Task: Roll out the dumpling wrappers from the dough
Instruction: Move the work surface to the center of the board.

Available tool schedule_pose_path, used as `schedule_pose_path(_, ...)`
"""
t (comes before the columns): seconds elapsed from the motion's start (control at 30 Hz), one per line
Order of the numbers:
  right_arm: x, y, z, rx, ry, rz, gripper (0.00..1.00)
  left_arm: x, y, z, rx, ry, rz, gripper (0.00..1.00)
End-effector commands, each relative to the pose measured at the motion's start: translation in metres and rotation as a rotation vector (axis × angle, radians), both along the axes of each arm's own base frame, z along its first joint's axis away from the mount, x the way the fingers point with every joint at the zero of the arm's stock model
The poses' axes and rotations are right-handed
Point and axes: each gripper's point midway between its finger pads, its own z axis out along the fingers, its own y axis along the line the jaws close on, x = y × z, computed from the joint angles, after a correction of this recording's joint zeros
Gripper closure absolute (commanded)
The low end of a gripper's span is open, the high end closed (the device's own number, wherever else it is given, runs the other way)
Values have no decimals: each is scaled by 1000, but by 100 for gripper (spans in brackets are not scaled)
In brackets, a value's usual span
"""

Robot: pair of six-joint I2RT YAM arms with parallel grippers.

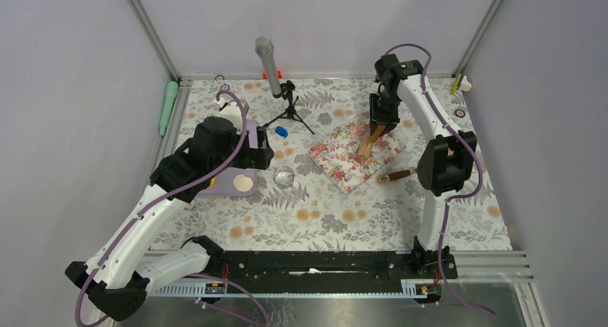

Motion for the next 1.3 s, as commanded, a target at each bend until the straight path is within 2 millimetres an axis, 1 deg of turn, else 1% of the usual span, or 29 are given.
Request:
schedule_pose_path(0.0,4,0,-19,-42,11,21,100,6,-1,3,-8,-22,19,1)
schedule_pose_path(0.2,1,-8,-27,-58,19,13,100,8,-1,0,2,-13,24,1)
schedule_pose_path(0.3,1,-13,-29,-45,11,-3,100,8,0,-2,6,-10,30,1)
schedule_pose_path(0.5,3,-22,-34,-92,8,-9,100,10,0,-3,13,-10,31,1)
schedule_pose_path(0.7,5,-24,-46,-112,24,-16,100,10,2,-4,19,-10,37,1)
schedule_pose_path(0.8,4,-22,-50,-103,28,-23,100,9,2,-6,20,-3,36,1)
schedule_pose_path(1.03,12,-10,-51,-76,-8,-25,100,6,1,-15,14,18,35,1)
schedule_pose_path(1.27,12,-10,-49,-72,-54,-29,100,6,1,-10,-2,6,39,1)
